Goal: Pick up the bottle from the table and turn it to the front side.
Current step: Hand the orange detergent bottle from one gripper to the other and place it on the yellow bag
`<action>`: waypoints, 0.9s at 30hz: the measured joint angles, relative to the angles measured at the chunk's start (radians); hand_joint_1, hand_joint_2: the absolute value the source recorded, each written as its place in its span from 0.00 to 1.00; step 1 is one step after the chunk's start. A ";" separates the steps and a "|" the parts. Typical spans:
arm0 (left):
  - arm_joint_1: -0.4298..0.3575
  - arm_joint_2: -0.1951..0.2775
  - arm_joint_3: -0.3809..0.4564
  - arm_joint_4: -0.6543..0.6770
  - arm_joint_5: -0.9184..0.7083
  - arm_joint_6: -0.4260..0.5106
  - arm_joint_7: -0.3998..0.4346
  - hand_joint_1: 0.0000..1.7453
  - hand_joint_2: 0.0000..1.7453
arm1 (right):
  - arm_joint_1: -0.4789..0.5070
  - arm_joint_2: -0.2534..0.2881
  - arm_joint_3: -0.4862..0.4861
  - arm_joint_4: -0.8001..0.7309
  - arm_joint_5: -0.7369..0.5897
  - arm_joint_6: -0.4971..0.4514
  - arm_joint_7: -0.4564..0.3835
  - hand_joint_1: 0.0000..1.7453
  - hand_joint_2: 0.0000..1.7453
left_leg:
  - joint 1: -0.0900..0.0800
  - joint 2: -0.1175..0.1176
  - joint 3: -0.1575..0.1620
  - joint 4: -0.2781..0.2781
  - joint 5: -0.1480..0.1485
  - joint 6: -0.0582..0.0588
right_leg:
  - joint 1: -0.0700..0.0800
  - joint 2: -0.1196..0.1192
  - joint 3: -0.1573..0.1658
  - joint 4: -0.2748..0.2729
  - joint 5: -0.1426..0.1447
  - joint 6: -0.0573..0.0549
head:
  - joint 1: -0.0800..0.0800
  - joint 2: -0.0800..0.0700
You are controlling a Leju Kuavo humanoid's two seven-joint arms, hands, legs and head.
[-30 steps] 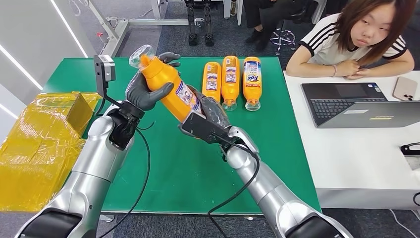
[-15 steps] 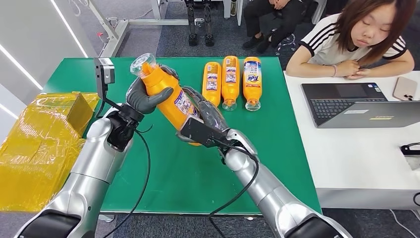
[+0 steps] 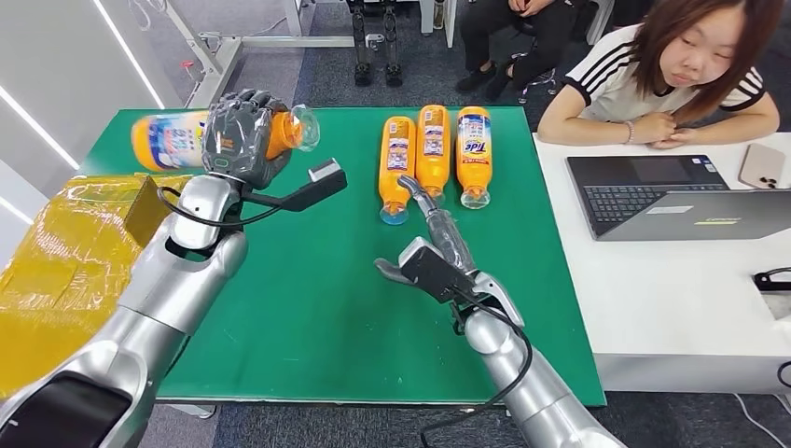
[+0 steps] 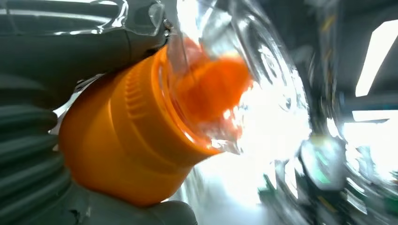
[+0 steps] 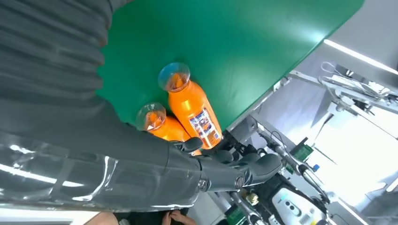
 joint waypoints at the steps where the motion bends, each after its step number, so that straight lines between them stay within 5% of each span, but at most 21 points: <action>1: -0.015 0.020 -0.039 0.000 -0.085 0.001 0.059 1.00 1.00 | 0.017 -0.006 -0.005 -0.021 0.003 -0.004 -0.001 0.00 1.00 | 0.000 0.000 0.000 0.000 0.000 0.000 | 0.000 0.000 0.000 0.000 0.000 0.000 | 0.000 0.000; 7: -0.092 0.125 -0.304 0.001 -0.142 -0.071 0.264 1.00 1.00 | 0.116 -0.049 -0.032 -0.135 0.009 -0.032 -0.013 0.00 1.00 | 0.000 0.002 0.000 0.000 0.000 0.000 | 0.000 0.001 0.000 0.000 0.000 0.000 | 0.000 0.000; 11: -0.088 0.178 -0.411 0.019 -0.141 -0.089 0.284 1.00 1.00 | 0.157 -0.066 -0.051 -0.161 0.002 -0.047 -0.030 0.00 1.00 | 0.000 0.003 0.000 0.000 0.000 0.000 | 0.000 0.003 0.000 0.000 0.000 0.000 | 0.000 0.000; 15: -0.041 0.220 -0.442 0.042 -0.140 -0.108 0.286 1.00 1.00 | 0.185 -0.080 -0.069 -0.169 -0.011 -0.052 -0.042 0.00 1.00 | 0.000 0.003 0.000 -0.001 0.000 0.000 | 0.000 0.003 0.000 0.000 0.000 0.000 | 0.000 0.000; 22: 0.196 0.368 -0.412 0.033 -0.139 -0.158 0.382 1.00 1.00 | 0.245 -0.092 -0.105 -0.173 -0.026 -0.017 -0.057 0.00 1.00 | 0.000 0.011 0.001 -0.003 -0.002 -0.003 | 0.000 0.012 -0.003 0.000 0.000 -0.001 | 0.000 0.000; 27: 0.301 0.430 -0.375 -0.001 -0.139 -0.180 0.420 1.00 1.00 | 0.260 -0.092 -0.111 -0.175 -0.013 -0.007 -0.052 0.00 1.00 | 0.001 0.009 0.000 -0.003 -0.002 -0.003 | 0.000 0.009 -0.003 0.000 -0.001 -0.002 | 0.000 0.000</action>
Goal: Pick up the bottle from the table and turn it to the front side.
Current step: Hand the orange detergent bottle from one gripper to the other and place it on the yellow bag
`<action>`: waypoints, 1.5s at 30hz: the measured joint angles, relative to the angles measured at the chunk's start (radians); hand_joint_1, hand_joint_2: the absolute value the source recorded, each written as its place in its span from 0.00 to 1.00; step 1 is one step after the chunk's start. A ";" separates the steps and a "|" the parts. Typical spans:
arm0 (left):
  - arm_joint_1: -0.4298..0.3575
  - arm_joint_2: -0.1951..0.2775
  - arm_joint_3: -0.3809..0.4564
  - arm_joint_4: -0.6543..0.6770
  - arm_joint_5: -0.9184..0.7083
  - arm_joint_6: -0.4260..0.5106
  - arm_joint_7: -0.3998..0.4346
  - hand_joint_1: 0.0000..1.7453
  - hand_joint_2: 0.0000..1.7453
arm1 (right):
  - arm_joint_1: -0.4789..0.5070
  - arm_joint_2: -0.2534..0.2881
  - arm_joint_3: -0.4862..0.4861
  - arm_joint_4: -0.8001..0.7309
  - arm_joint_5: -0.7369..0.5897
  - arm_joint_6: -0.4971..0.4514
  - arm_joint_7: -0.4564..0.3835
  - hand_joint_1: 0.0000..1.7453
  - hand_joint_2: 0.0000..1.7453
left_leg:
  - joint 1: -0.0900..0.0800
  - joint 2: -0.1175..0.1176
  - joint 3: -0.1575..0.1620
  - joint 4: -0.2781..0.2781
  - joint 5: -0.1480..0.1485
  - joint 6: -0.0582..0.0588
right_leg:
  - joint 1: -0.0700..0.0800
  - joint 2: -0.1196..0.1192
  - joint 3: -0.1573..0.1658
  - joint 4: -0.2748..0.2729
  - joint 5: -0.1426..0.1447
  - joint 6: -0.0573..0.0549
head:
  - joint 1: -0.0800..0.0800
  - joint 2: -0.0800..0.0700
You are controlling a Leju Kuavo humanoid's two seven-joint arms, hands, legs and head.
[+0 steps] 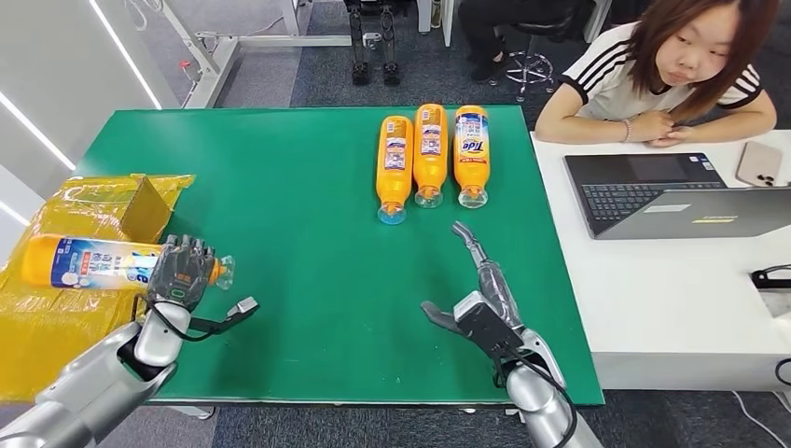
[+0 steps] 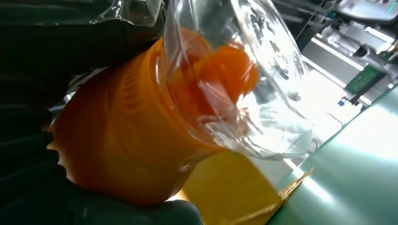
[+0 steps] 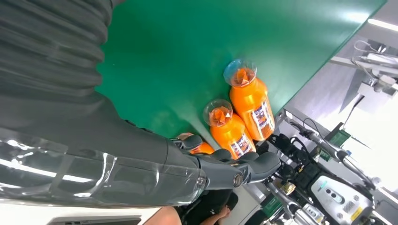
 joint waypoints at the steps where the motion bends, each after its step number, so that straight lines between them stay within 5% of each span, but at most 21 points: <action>1: 0.013 0.008 0.004 -0.012 0.000 -0.009 0.009 1.00 1.00 | 0.002 0.000 0.000 -0.002 0.002 0.006 0.002 0.00 1.00 | 0.000 0.000 0.000 0.000 0.000 0.000 | 0.000 0.000 0.000 0.000 0.000 0.000 | 0.000 0.000; 9: 0.050 0.034 0.020 -0.106 0.004 -0.039 -0.005 1.00 1.00 | -0.009 0.001 -0.001 -0.008 0.007 0.046 0.014 0.00 1.00 | -0.001 -0.001 0.000 0.001 0.000 0.000 | 0.000 -0.002 0.001 0.000 0.001 0.000 | 0.000 0.000; 14: 0.077 -0.037 0.210 -0.109 0.100 0.001 -0.327 1.00 1.00 | -0.033 0.002 0.000 -0.005 0.000 0.058 0.015 0.00 1.00 | 0.000 -0.001 0.000 0.001 0.000 0.000 | 0.000 -0.002 0.001 0.000 0.001 0.000 | 0.000 0.000; 17: 0.083 -0.077 0.347 -0.109 0.129 -0.021 -0.409 1.00 1.00 | -0.036 0.001 0.000 -0.006 -0.003 0.062 0.015 0.00 1.00 | 0.000 0.000 0.000 0.001 0.000 0.000 | 0.000 -0.001 0.000 0.000 0.001 0.000 | 0.000 0.000; 24: 0.074 -0.100 0.507 -0.077 0.087 -0.075 -0.422 1.00 1.00 | -0.034 0.001 0.000 -0.014 -0.011 0.057 0.015 0.00 1.00 | 0.000 0.000 0.000 0.001 0.000 0.000 | 0.000 -0.001 0.000 0.000 0.001 -0.001 | 0.000 0.000; 31: 0.057 -0.109 0.545 0.018 0.023 -0.078 -0.385 1.00 1.00 | -0.019 0.001 0.000 -0.015 0.002 0.043 0.015 0.00 1.00 | 0.000 0.000 0.000 0.001 0.000 0.000 | 0.000 -0.001 0.000 0.000 0.001 -0.001 | 0.000 0.000; 41: 0.095 -0.123 0.570 0.081 0.102 -0.040 -0.508 1.00 1.00 | 0.007 0.001 0.000 -0.047 0.012 0.044 0.014 0.00 1.00 | 0.000 -0.001 -0.001 0.001 0.000 0.000 | 0.000 -0.001 0.000 0.000 0.001 -0.001 | 0.000 0.000; 45: 0.100 -0.136 0.571 0.095 0.126 -0.037 -0.525 0.00 1.00 | 0.011 0.001 0.001 -0.064 0.022 0.044 0.017 0.00 1.00 | 0.000 -0.001 -0.001 0.001 0.000 0.000 | 0.000 -0.001 0.000 0.000 0.001 -0.001 | 0.000 0.000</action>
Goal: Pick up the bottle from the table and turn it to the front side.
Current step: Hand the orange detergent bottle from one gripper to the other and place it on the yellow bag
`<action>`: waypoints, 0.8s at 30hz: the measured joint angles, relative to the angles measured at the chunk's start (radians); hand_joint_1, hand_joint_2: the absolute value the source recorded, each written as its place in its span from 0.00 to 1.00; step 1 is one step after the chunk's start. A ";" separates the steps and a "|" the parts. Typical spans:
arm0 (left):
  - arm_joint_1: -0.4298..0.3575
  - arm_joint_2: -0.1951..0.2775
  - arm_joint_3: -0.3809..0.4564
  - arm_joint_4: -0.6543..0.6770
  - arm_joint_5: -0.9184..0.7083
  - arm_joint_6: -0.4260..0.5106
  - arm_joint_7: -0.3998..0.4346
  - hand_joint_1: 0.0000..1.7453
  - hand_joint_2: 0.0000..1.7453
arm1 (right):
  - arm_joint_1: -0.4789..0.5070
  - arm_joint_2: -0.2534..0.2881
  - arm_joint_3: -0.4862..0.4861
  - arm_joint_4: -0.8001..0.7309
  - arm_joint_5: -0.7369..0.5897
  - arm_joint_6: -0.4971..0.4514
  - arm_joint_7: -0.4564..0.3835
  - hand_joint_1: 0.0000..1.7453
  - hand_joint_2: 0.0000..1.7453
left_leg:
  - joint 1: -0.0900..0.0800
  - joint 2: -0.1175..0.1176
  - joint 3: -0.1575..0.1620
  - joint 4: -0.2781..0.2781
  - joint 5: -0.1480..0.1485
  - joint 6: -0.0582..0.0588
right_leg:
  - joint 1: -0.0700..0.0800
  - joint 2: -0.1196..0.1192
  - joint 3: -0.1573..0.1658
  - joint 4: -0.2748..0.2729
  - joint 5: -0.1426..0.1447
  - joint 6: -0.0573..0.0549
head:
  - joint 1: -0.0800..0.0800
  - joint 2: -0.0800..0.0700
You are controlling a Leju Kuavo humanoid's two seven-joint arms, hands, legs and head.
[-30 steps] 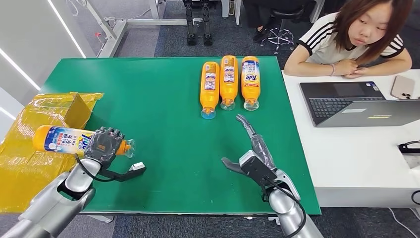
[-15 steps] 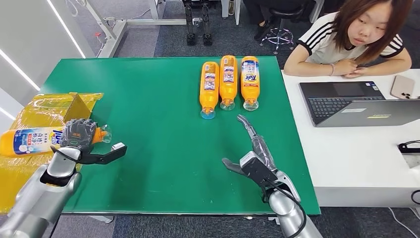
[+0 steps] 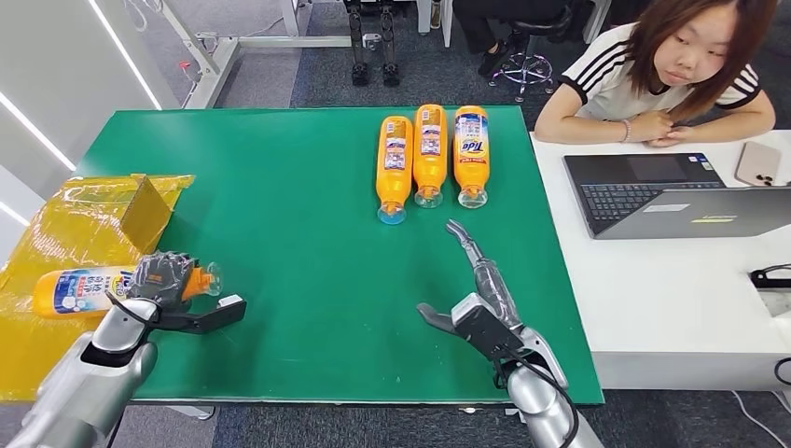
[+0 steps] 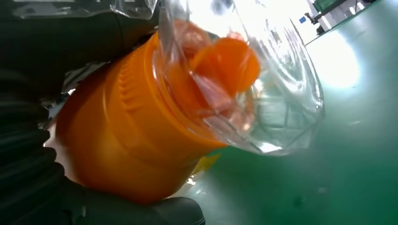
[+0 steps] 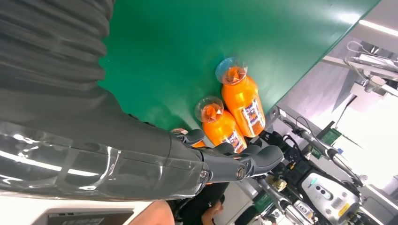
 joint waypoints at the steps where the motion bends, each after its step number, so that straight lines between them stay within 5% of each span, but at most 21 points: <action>1: 0.000 -0.006 0.000 0.005 0.003 0.002 0.000 0.00 1.00 | 0.001 0.000 0.001 -0.006 0.005 0.000 0.003 0.00 1.00 | 0.000 0.000 0.000 0.000 0.000 0.000 | 0.000 0.000 0.000 0.000 0.000 0.000 | 0.000 0.000; 14: -0.040 -0.057 0.000 0.070 -0.028 0.025 0.033 0.00 1.00 | 0.010 -0.001 0.002 -0.043 0.021 0.000 0.027 0.00 1.00 | 0.000 -0.001 0.001 0.000 0.001 0.000 | 0.000 -0.001 0.001 0.000 0.000 0.000 | 0.000 0.000; 24: -0.046 -0.095 0.001 0.083 0.093 0.088 -0.065 0.00 1.00 | 0.066 -0.009 -0.036 -0.066 -0.008 0.004 0.020 0.00 1.00 | -0.001 -0.001 0.001 0.000 0.000 0.000 | 0.000 -0.001 0.001 0.000 0.000 0.000 | 0.000 0.000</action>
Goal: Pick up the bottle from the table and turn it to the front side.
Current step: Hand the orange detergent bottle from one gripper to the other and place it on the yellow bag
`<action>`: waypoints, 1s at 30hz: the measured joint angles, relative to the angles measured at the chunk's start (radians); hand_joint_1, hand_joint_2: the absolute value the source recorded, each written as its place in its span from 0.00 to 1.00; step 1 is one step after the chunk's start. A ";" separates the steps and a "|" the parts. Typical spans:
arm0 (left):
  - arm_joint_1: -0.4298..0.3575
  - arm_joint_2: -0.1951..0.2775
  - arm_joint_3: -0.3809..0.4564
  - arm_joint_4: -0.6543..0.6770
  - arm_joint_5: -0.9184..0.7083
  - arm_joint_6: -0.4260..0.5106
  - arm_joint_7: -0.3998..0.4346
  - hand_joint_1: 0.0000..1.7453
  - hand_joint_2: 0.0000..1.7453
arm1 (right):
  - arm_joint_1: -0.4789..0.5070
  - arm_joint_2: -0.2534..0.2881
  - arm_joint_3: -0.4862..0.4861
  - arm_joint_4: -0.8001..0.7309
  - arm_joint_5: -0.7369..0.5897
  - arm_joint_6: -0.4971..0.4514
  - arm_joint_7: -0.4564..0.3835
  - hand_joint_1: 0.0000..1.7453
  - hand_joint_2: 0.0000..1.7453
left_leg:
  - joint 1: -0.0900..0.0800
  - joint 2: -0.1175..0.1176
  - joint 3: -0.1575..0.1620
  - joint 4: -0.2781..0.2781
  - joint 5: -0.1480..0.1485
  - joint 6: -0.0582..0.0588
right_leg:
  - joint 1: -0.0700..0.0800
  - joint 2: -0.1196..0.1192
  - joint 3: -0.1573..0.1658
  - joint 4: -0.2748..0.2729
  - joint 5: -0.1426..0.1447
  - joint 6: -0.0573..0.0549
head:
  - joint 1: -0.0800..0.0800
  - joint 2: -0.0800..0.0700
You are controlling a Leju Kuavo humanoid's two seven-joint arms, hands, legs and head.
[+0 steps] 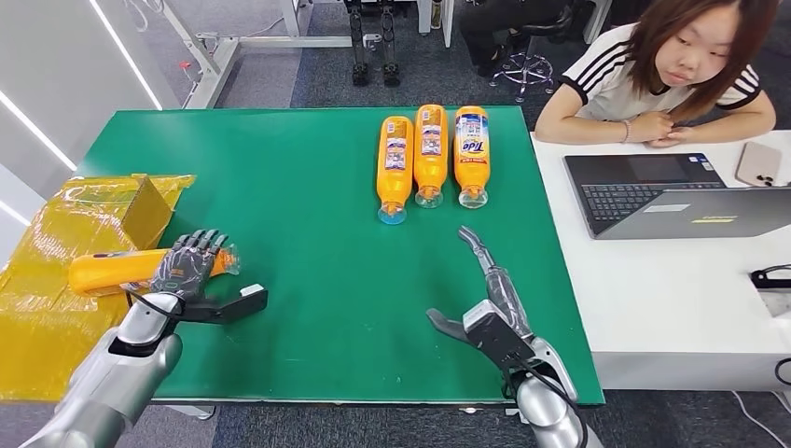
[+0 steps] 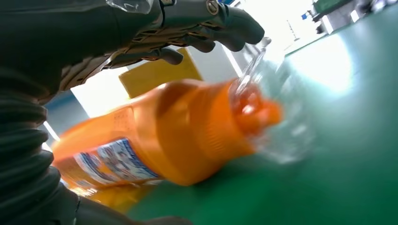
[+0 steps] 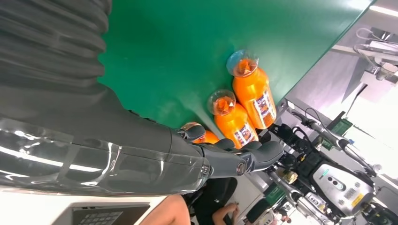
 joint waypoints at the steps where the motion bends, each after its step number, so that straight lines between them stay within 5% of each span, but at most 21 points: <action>1: 0.006 -0.009 0.003 -0.009 0.057 0.030 -0.036 0.00 1.00 | 0.006 0.000 -0.004 -0.004 0.000 0.000 0.000 0.00 1.00 | 0.000 0.000 0.000 0.000 0.000 0.000 | 0.000 0.000 0.000 0.000 0.000 0.000 | 0.000 0.000; 7: 0.096 -0.104 0.047 -0.270 0.625 0.301 -0.341 0.00 1.00 | 0.028 0.000 -0.015 -0.021 -0.015 -0.015 -0.008 0.00 1.00 | 0.000 0.000 -0.001 0.000 -0.001 0.000 | 0.000 0.000 0.000 -0.001 0.000 0.000 | 0.000 0.000; 11: 0.176 -0.208 0.104 -0.517 0.635 0.353 -0.470 0.00 1.00 | 0.023 0.001 -0.014 -0.017 -0.039 -0.039 -0.029 0.00 1.00 | 0.000 0.000 -0.001 0.000 -0.001 0.001 | -0.001 0.000 0.000 -0.001 0.000 0.001 | 0.000 0.000; 14: 0.218 -0.297 0.137 -0.692 0.639 0.348 -0.480 0.00 1.00 | 0.017 0.010 -0.012 -0.011 -0.062 -0.067 -0.056 0.00 1.00 | -0.001 -0.001 -0.001 0.000 -0.001 0.001 | -0.001 -0.001 0.000 -0.001 0.000 0.001 | 0.000 0.000; 17: 0.217 -0.334 0.094 -0.737 0.914 0.229 -0.367 0.00 1.00 | 0.027 0.018 -0.012 -0.024 -0.100 -0.100 -0.086 0.00 1.00 | 0.000 -0.002 0.000 0.000 -0.001 0.001 | -0.001 -0.004 0.000 -0.001 -0.001 0.001 | 0.000 0.000; 19: 0.219 -0.346 0.042 -0.741 1.143 0.024 -0.265 0.00 1.00 | 0.039 0.019 -0.012 -0.048 -0.138 -0.108 -0.108 0.00 1.00 | 0.000 -0.003 -0.001 0.000 0.000 0.001 | -0.001 -0.005 0.000 -0.001 -0.001 0.001 | 0.000 0.000; 22: 0.229 -0.364 -0.026 -0.730 1.270 -0.213 -0.243 0.00 1.00 | 0.058 0.023 -0.011 -0.083 -0.197 -0.113 -0.144 0.00 1.00 | 0.000 -0.002 -0.001 0.000 0.000 0.001 | -0.001 -0.003 0.000 -0.001 0.000 0.000 | 0.000 0.000; 30: 0.299 -0.383 -0.083 -0.662 1.335 -0.282 -0.299 0.00 1.00 | 0.178 0.040 0.012 -0.208 -0.261 -0.148 -0.193 0.00 1.00 | 0.000 -0.002 -0.002 0.000 -0.002 0.001 | -0.001 -0.002 -0.001 -0.001 -0.002 0.001 | 0.000 0.000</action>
